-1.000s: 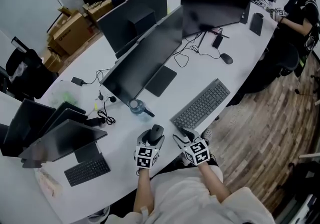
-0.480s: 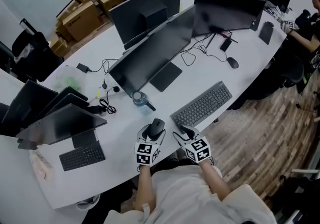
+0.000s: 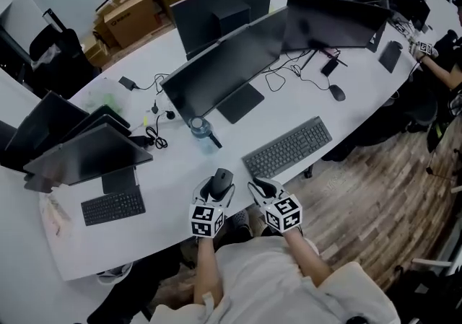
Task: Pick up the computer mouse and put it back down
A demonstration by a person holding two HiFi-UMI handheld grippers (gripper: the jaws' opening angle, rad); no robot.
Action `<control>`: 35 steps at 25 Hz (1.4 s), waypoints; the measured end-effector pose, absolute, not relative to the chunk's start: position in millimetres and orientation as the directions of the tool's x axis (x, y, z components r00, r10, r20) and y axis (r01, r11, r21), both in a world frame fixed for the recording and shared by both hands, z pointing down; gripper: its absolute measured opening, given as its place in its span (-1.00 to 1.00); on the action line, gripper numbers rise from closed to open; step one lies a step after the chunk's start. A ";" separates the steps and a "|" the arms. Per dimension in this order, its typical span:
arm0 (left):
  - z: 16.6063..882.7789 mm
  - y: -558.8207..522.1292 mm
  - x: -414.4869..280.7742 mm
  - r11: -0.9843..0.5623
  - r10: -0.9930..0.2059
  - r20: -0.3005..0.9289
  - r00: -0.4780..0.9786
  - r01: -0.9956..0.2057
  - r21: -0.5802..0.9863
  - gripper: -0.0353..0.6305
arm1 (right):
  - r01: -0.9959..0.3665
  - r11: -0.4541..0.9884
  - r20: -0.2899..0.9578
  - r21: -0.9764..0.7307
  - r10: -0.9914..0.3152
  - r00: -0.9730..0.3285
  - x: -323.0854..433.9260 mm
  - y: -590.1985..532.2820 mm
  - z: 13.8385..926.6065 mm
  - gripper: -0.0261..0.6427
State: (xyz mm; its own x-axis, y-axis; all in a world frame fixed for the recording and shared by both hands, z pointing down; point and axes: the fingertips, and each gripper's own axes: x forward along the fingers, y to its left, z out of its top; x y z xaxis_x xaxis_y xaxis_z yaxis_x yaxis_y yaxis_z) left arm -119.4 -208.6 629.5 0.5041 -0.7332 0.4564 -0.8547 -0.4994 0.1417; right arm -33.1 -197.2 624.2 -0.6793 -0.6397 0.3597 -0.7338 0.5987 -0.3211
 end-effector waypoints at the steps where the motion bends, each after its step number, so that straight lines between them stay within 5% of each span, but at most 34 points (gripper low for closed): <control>1: 628.8 -203.8 -117.9 -0.497 -0.736 0.454 0.502 -0.856 0.141 -0.01 | -0.733 0.602 0.353 -0.318 -0.642 -0.681 -31.0 -193.7 623.2 -0.70; 13: 633.7 -158.4 -102.7 -0.467 -0.744 0.481 0.463 -0.876 0.121 0.00 | -0.716 0.603 0.186 -0.353 -0.704 -0.685 -1.6 -162.1 601.4 -0.90; 35: 648.4 -190.3 -111.1 -0.501 -0.724 0.521 0.452 -0.864 0.054 0.00 | -0.707 0.623 0.234 -0.334 -0.672 -0.703 -13.2 -181.4 616.1 -0.90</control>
